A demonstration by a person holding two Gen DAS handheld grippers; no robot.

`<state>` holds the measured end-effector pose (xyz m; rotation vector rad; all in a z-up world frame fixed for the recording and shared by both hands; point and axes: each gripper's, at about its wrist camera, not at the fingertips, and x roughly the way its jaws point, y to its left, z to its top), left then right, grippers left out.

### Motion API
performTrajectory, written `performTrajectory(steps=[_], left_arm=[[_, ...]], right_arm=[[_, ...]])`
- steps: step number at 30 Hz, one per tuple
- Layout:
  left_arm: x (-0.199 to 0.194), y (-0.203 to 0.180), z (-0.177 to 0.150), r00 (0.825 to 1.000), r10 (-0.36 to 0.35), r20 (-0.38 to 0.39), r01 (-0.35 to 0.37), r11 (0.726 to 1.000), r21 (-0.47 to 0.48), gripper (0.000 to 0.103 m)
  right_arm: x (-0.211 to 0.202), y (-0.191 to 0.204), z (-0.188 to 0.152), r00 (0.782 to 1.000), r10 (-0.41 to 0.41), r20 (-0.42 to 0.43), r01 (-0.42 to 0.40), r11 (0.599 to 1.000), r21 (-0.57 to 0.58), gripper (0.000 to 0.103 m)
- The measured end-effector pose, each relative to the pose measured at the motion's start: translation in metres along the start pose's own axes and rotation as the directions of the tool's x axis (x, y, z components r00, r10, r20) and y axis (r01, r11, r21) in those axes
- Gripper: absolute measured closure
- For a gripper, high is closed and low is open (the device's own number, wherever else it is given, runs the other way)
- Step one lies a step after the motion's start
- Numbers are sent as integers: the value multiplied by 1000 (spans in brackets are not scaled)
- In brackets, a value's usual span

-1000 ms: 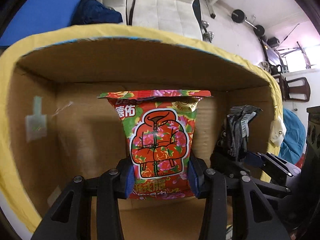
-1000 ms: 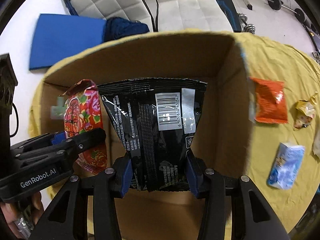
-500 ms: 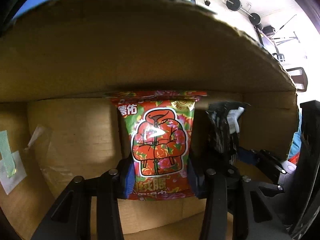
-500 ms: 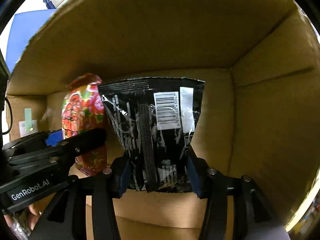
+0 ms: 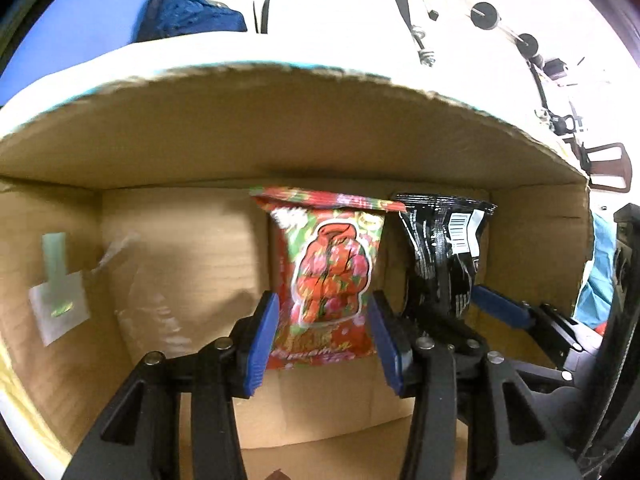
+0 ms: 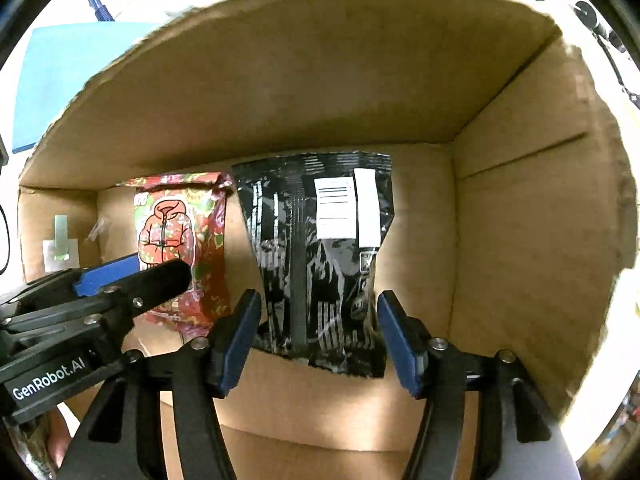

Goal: Organize snacks
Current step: 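Lower both bags into the box and open both tools, then withdraw both tools up from the box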

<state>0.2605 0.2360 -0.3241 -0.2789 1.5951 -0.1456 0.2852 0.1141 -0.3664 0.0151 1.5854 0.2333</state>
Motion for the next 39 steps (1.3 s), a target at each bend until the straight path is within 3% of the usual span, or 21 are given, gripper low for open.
performTrajectory(steps=[4, 5, 7, 9, 12, 14, 23, 39], left_arm=[[-11, 4, -20, 999, 26, 39, -26, 1000, -10, 54], [-15, 5, -29, 998, 32, 57, -31, 999, -14, 46], [-19, 9, -38, 995, 51, 89, -50, 999, -19, 41], [-26, 17, -44, 990, 82, 118, -80, 997, -18, 17], [-35, 29, -49, 981, 109, 159, -108, 994, -19, 10], [-38, 30, -58, 978, 114, 176, -113, 993, -21, 7], [-70, 16, -87, 957, 122, 262, -117, 993, -35, 6], [-124, -16, -172, 892, 214, 398, -199, 977, -78, 6]], right_arm=[[-12, 8, -11, 1000, -19, 12, 20, 1000, -22, 31], [-14, 6, -17, 1000, -22, 17, 23, 999, -27, 30], [-20, 8, -22, 999, -32, 23, 32, 999, -36, 25], [-27, 12, -31, 999, -39, 32, 41, 998, -44, 16], [-40, 16, -46, 998, -49, 51, 51, 997, -54, 10], [-45, 23, -63, 996, -57, 64, 61, 996, -60, 0], [-80, 22, -101, 990, -74, 121, 84, 994, -77, 0], [-160, 25, -177, 973, -2, 233, 30, 993, -114, 0]])
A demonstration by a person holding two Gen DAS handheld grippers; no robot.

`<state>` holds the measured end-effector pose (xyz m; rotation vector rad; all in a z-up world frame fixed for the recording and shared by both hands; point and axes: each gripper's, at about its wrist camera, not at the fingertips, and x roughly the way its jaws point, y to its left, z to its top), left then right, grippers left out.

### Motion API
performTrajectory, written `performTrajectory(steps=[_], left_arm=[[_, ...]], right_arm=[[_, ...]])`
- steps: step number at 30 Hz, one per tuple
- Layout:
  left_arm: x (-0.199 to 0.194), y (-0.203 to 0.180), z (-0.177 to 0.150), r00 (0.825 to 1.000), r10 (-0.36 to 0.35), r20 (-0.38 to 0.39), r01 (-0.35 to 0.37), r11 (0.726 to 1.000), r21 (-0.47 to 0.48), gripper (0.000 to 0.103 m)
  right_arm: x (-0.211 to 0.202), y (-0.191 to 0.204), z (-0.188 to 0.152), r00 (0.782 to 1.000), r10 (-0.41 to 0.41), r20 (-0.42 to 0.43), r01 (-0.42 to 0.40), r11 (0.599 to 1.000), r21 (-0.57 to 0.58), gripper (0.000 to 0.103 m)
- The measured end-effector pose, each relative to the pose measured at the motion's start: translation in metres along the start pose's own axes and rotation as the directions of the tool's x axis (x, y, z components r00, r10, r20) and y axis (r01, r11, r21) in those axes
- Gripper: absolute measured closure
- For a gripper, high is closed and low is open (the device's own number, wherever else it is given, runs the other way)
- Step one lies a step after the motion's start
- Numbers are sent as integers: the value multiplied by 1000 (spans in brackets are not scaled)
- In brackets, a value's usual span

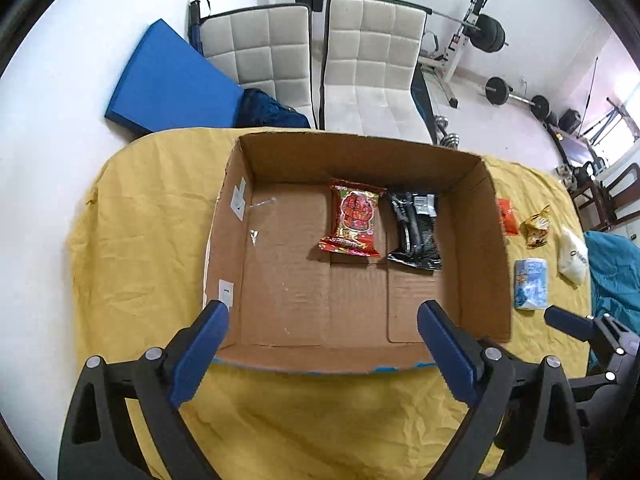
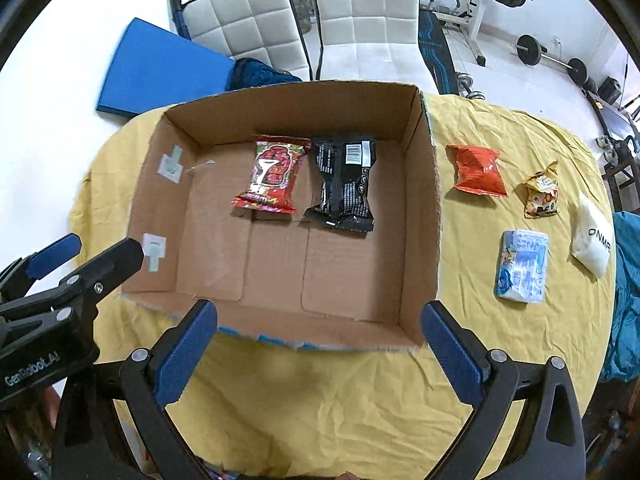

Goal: Organize snacks
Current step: 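Withdraw both tools up from the box, then grasp the wet-wipe pack with left tool while right tool grasps the white NMAX pouch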

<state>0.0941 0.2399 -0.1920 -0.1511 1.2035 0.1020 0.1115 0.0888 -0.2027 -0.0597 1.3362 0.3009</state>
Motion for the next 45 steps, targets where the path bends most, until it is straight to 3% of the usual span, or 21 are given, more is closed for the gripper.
performTrajectory(steps=[6, 11, 15, 20, 27, 34, 40, 45], left_arm=[[-27, -17, -8, 999, 2, 32, -2, 1000, -12, 6], [-39, -45, -12, 998, -52, 30, 53, 999, -13, 6], [-46, -95, -10, 995, -85, 52, 83, 996, 37, 6], [-36, -172, -3, 987, -157, 26, 153, 981, 122, 6], [23, -281, 9, 967, -220, -125, 243, 946, 216, 6], [110, -348, 20, 947, -179, -268, 241, 945, 221, 6], [197, -373, 16, 904, -138, -405, 222, 960, 170, 7], [242, -384, 7, 867, -113, -486, 209, 967, 148, 7]], right_arm=[[-29, -7, -14, 999, 38, 31, -37, 999, -23, 0], [-47, -34, -20, 996, 75, 49, -75, 997, -2, 0], [-64, -78, -25, 995, 86, 59, -88, 995, 45, 0], [-80, -163, -34, 997, 49, 57, -57, 988, 145, 0], [-90, -307, -36, 996, -73, 48, 55, 951, 305, 0], [-63, -418, -16, 992, -126, -10, 119, 910, 398, 0], [-2, -490, 10, 993, -80, -83, 111, 868, 485, 0], [54, -519, 32, 992, -16, -124, 81, 841, 535, 0]])
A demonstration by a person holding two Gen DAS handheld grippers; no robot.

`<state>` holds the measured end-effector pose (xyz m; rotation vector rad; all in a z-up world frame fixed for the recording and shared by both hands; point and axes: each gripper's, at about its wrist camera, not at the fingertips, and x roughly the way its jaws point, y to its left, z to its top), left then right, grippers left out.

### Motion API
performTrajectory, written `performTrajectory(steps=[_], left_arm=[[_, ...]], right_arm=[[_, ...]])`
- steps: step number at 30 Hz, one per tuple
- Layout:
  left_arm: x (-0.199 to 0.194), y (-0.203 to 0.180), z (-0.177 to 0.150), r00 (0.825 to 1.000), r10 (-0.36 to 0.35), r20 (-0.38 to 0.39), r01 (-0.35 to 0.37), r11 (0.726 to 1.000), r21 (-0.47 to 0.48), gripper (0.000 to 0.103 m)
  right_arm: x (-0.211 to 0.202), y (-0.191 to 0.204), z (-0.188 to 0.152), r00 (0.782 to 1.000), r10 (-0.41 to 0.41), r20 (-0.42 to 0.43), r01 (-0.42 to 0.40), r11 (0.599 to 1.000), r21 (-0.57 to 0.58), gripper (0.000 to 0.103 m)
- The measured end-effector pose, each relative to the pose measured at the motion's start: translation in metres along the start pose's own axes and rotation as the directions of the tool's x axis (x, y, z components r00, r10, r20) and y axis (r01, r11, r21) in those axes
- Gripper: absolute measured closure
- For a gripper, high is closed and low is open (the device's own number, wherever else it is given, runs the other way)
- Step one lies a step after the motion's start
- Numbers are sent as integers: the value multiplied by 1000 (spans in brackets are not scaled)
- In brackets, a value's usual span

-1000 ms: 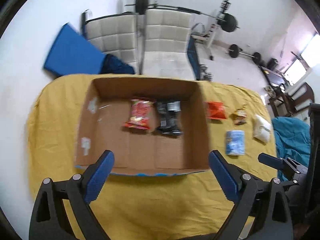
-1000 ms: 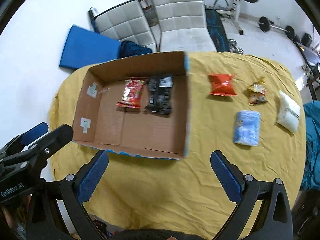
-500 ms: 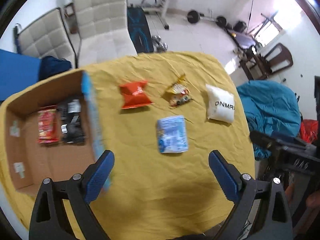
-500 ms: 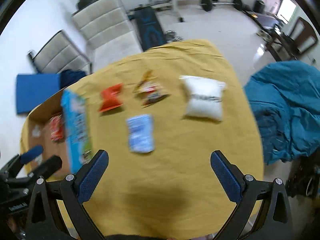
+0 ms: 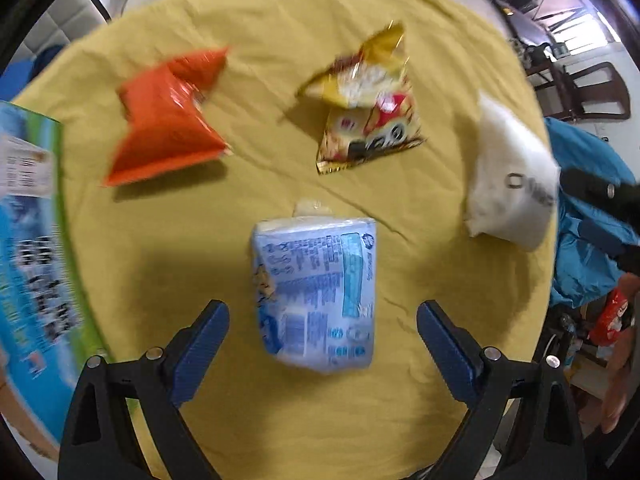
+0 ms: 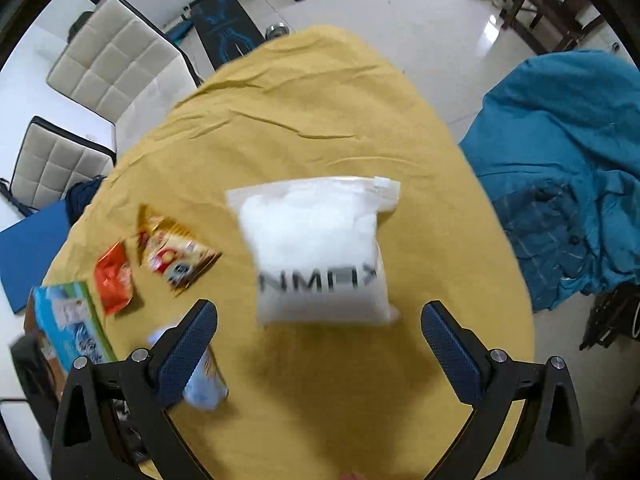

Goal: Organize snacks
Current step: 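Grasp the wet-wipe pack with left tool while right tool grasps the white NMAX pouch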

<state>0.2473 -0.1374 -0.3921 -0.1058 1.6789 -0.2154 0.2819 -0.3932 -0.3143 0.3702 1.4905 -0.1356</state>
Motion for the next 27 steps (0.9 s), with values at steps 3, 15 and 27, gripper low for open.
performTrajectory(steps=[3, 15, 27], left_arm=[[18, -1, 5, 999, 9, -33, -10, 1000, -5, 9], [44, -2, 10, 997, 41, -60, -42, 999, -9, 19], [32, -13, 12, 995, 98, -26, -97, 995, 33, 55]], right_arm=[[28, 2, 17, 999, -7, -43, 7, 1000, 5, 0], [78, 3, 31, 989, -34, -142, 34, 999, -4, 0], [100, -1, 32, 979, -71, -192, 68, 997, -18, 16]])
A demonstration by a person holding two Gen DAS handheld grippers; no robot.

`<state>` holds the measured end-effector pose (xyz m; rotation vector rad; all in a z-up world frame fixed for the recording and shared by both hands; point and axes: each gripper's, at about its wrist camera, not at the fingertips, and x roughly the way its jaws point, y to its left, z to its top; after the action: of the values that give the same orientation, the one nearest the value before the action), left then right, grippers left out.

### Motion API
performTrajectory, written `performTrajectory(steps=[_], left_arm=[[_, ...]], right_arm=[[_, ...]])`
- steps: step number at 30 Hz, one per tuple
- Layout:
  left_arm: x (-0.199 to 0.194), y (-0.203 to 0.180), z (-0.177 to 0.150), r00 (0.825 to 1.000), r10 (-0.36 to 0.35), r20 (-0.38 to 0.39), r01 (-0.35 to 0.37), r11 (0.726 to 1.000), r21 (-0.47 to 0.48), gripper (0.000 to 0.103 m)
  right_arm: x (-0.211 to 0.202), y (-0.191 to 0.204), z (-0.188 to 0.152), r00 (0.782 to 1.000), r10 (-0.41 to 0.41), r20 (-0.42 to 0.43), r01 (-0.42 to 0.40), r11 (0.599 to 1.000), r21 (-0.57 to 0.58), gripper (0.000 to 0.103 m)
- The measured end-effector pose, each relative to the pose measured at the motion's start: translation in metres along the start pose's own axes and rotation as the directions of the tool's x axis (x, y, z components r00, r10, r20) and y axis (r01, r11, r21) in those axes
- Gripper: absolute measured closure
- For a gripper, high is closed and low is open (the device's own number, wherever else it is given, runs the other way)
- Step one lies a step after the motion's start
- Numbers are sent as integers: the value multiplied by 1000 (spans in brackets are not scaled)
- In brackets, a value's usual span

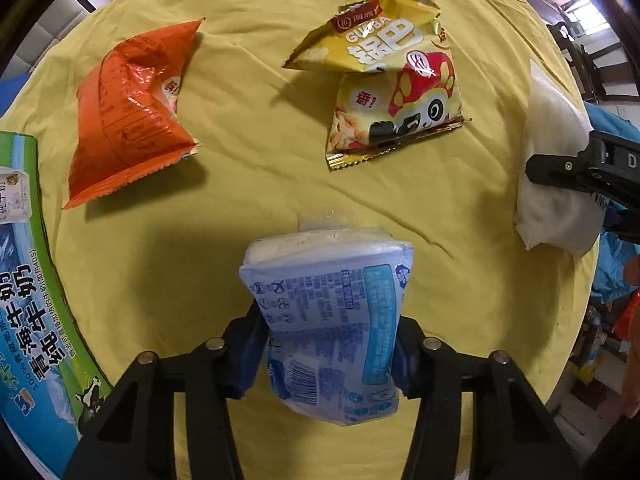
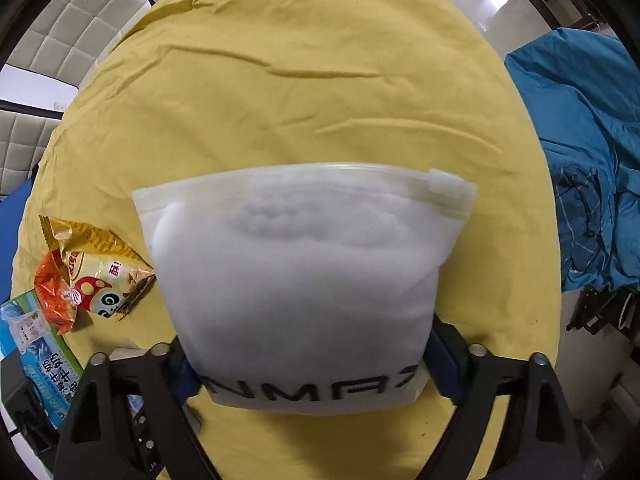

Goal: Organize snacks
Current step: 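Grasp the wet-wipe pack with left tool while right tool grasps the white NMAX pouch, then carry the wipe pack and white pouch toward the box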

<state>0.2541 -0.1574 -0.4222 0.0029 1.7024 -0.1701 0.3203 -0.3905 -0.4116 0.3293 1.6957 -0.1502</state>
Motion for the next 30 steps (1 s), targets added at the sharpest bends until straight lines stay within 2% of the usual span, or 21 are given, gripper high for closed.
performTrajectory(steps=[7, 14, 20, 25, 30], left_arm=[[-29, 7, -9, 999, 8, 48, -7, 1000, -6, 56], [-76, 8, -30, 990, -25, 139, 26, 1000, -7, 56], [-136, 18, -53, 968, -59, 243, 60, 998, 6, 56], [-179, 38, -70, 946, -49, 320, 47, 999, 13, 56], [-210, 68, -92, 923, -36, 383, 35, 999, 9, 56]], right_arm=[[-5, 10, -8, 1000, -9, 22, 9, 1000, -17, 26], [-29, 33, -32, 997, -24, 79, 29, 997, -68, 28], [-61, 58, -72, 991, 27, 129, -12, 993, -121, 28], [-92, 79, -110, 984, 72, 164, -44, 985, -168, 28], [-121, 120, -157, 974, 112, 198, -66, 971, -228, 28]])
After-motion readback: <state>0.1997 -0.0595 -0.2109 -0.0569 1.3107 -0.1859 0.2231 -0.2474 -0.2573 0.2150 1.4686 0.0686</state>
